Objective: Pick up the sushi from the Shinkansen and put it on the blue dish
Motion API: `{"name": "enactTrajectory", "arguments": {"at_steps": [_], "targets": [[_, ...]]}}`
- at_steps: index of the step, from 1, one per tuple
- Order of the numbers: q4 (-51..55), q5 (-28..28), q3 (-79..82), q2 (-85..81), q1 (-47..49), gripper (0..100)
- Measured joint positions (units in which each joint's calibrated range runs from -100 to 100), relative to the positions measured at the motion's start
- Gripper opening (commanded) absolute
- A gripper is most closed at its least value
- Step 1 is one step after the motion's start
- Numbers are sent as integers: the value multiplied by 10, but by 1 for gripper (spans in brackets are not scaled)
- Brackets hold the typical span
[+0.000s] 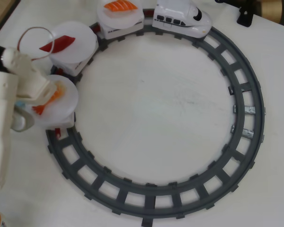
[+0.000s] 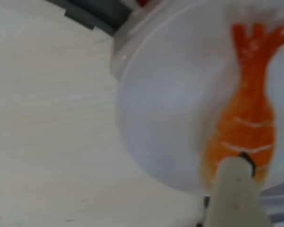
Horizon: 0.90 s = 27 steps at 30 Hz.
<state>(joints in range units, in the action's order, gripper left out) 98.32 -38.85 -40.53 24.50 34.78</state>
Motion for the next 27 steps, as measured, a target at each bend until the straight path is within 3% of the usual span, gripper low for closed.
{"name": "enactTrajectory", "arguments": {"at_steps": [6, 9, 13, 21, 23, 27], "targets": [[0, 0, -130, 100, -13, 37], [0, 0, -167, 126, -11, 32], [0, 1, -177, 137, -14, 27], [-1, 3, -184, 164, -20, 27], [-12, 3, -185, 184, -20, 22], [-18, 13, -209, 205, -20, 1]]}}
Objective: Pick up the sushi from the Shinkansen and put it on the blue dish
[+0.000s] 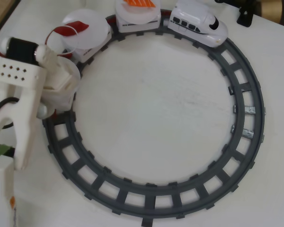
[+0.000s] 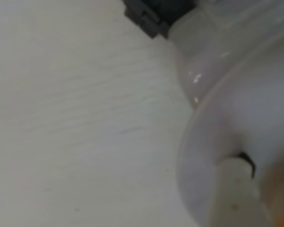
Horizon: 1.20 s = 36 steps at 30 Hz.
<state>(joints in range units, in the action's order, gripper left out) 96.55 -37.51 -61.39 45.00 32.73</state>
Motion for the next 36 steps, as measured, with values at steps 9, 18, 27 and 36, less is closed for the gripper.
{"name": "enactTrajectory", "arguments": {"at_steps": [9, 18, 27, 36], "targets": [[5, 18, -125, 19, 13, 3], [18, 22, -142, -15, 36, 3], [18, 40, 24, -143, 65, 3], [18, 82, 182, -200, 142, 3]]}}
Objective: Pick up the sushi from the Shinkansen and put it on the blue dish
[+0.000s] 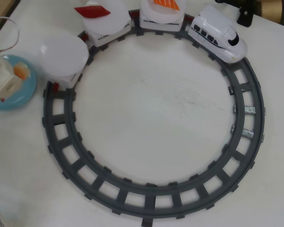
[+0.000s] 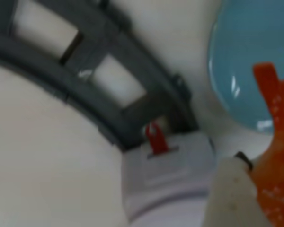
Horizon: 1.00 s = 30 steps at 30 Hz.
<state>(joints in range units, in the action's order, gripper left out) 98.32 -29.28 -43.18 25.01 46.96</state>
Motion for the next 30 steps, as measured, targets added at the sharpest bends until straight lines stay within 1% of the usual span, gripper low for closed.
{"name": "enactTrajectory", "arguments": {"at_steps": [3, 7, 12, 21, 30], "targets": [[0, 17, 16, 0, 29, 3], [0, 24, 23, 0, 75, 3], [-5, 28, 16, 19, 90, 3], [-12, 32, -122, 142, 91, 3], [-13, 39, -225, 251, 102, 3]]}}
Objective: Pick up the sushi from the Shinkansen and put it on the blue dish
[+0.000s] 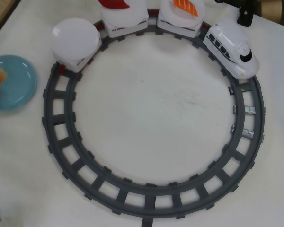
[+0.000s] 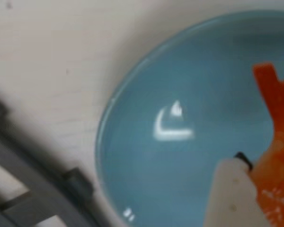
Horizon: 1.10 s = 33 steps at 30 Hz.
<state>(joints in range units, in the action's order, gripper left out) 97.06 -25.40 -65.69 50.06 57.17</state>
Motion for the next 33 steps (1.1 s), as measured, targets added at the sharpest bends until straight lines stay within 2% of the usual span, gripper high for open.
{"name": "enactTrajectory", "arguments": {"at_steps": [9, 15, 19, 33], "targets": [[-17, 1, -92, 70, 0, 3], [-18, 1, -93, 77, -1, 19], [-18, 1, -94, 78, -3, 24], [13, 1, -94, 78, -9, 29]]}}
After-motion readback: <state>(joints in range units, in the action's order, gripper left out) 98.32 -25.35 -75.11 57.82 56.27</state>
